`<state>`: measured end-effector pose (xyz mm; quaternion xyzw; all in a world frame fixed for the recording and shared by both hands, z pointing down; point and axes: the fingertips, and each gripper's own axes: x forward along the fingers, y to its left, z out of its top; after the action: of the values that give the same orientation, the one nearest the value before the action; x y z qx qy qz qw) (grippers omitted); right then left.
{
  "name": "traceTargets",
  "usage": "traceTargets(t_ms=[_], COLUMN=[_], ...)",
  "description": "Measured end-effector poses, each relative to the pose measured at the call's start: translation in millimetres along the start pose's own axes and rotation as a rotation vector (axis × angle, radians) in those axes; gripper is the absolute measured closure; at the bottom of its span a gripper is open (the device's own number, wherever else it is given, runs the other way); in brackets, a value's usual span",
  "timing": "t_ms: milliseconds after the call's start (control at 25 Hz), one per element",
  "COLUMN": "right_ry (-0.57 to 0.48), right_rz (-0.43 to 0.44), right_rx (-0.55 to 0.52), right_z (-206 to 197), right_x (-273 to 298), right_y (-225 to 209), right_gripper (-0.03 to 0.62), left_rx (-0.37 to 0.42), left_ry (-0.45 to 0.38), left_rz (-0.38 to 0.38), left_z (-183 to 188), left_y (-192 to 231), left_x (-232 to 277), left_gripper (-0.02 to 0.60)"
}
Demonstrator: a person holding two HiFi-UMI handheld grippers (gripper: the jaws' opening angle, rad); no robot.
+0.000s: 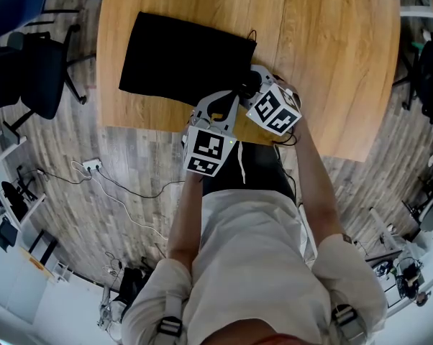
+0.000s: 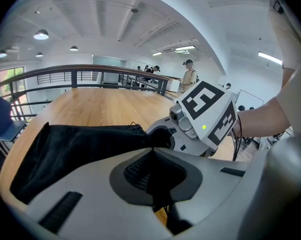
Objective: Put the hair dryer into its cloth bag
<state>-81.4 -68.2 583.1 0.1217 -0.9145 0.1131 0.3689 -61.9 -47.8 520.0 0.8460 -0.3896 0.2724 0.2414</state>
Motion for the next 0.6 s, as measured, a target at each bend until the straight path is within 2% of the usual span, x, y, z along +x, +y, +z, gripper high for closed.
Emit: traceTargets(t_ms=[240,600], right_ry=[0.018,-0.001], right_rz=[-0.013,-0.078], right_rx=[0.019,0.099], right_z=[-8,-25], right_x=[-8,-36], right_y=[0,1], right_gripper=[0.307,0.295], left_rx=[0.008,0.02], left_ry=[-0.003,-0.003], left_rz=[0.002,0.001], left_z=[1,4], left_y=[1,1], left_x=[-3,-4], left_gripper=[0.557,0.557])
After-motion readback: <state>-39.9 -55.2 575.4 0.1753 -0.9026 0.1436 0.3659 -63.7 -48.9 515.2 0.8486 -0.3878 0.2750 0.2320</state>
